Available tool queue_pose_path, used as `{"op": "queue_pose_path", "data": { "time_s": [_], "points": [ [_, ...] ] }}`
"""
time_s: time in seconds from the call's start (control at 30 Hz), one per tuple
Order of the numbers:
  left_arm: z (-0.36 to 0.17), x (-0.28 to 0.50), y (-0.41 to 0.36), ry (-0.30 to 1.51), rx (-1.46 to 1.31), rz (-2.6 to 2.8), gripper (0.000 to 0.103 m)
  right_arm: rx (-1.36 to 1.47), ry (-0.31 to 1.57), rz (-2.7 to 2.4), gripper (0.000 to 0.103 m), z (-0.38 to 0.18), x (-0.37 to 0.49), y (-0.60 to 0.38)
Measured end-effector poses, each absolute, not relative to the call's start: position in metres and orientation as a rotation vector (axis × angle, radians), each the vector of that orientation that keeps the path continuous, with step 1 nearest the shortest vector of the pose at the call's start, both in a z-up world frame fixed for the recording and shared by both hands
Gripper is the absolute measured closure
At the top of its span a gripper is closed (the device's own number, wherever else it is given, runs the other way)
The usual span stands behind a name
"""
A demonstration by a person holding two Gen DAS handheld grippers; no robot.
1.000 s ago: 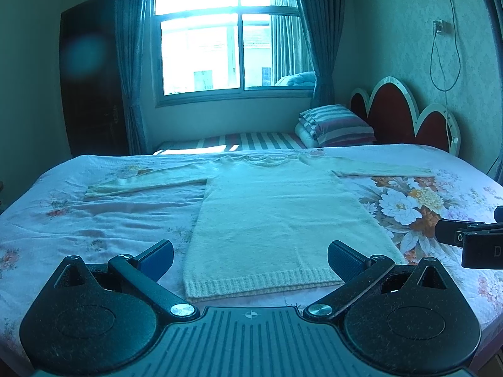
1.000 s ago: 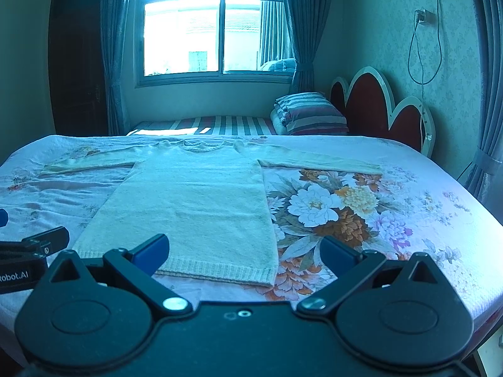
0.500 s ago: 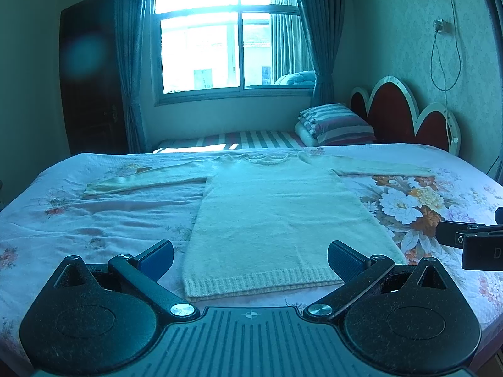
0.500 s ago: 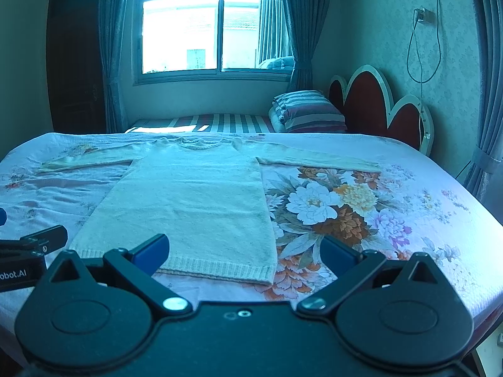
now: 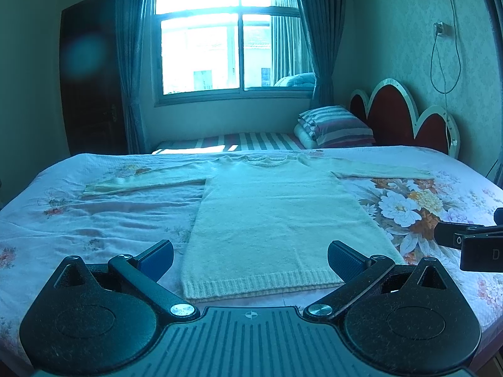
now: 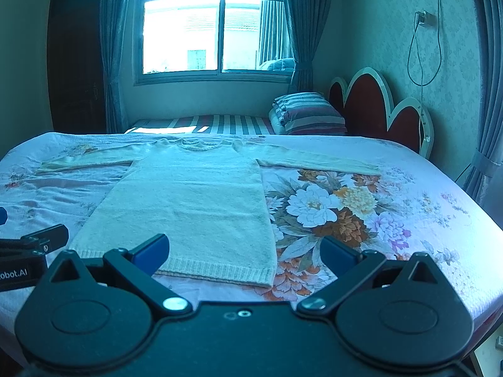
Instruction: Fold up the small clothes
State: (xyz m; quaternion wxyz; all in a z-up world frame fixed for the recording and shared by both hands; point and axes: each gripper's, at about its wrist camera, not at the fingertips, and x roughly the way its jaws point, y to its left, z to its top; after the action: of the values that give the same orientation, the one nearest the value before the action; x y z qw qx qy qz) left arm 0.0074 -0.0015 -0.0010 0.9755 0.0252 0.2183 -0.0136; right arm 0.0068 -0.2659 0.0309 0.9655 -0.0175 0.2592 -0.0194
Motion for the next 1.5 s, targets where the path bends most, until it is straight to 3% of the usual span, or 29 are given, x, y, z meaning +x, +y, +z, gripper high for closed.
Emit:
{"op": "queue_pose_path", "data": {
  "time_s": [0.9, 1.37, 1.47, 1.5],
  "points": [
    [0.001, 0.024, 0.001, 0.451, 0.05, -0.015, 0.0, -0.036, 0.523, -0.047, 0.0, 0.032, 0.016, -0.271],
    [-0.005, 0.143, 0.01, 0.449, 0.002, 0.033, 0.0, 0.111, 0.439, -0.133, 0.004, 0.043, 0.135, -0.383],
    [-0.013, 0.176, 0.013, 0.456, -0.012, 0.064, 0.0, 0.182, 0.411, -0.164, 0.009, 0.036, 0.179, -0.426],
    [-0.016, 0.188, 0.013, 0.458, -0.013, 0.076, 0.0, 0.2, 0.406, -0.181, 0.028, 0.031, 0.196, -0.441]
  ]
}}
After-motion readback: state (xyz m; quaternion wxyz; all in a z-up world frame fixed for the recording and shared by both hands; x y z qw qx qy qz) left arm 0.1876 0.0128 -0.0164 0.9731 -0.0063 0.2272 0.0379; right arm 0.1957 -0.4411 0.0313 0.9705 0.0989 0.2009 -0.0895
